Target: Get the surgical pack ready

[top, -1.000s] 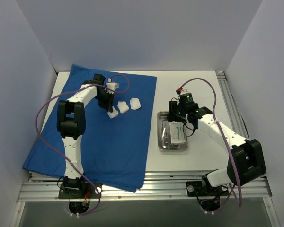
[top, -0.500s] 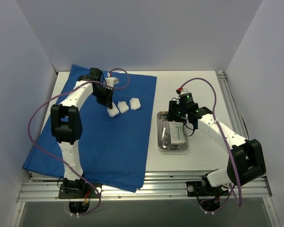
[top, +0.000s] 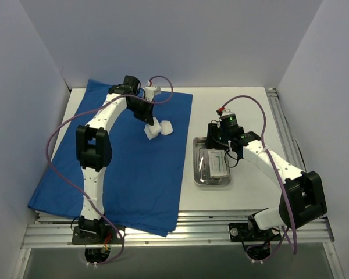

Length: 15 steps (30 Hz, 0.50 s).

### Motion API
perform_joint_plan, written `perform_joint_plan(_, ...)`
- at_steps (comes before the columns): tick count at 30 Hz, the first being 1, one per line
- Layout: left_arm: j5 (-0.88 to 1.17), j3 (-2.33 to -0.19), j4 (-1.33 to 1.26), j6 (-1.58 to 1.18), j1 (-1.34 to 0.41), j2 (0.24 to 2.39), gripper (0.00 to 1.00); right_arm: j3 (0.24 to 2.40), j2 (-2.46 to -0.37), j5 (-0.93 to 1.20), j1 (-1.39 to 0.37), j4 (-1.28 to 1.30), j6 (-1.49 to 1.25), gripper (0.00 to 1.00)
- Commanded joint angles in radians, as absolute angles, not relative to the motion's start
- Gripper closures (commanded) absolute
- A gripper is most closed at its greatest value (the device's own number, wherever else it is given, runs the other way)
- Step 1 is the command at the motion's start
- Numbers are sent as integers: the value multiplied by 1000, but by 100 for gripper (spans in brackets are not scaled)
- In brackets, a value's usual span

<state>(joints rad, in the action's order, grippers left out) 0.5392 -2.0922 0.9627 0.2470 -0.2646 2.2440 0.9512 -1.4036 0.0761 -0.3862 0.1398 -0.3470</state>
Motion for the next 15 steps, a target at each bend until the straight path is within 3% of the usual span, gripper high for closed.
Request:
perform_joint_plan(1,519,-2178,996,253,-264,2322,98,959,-1390,49,-390,156,-353,50)
perform_joint_plan(15,390,-2203,973,236,-264,2424,98,980,-1398,48,-390,166,-348,51)
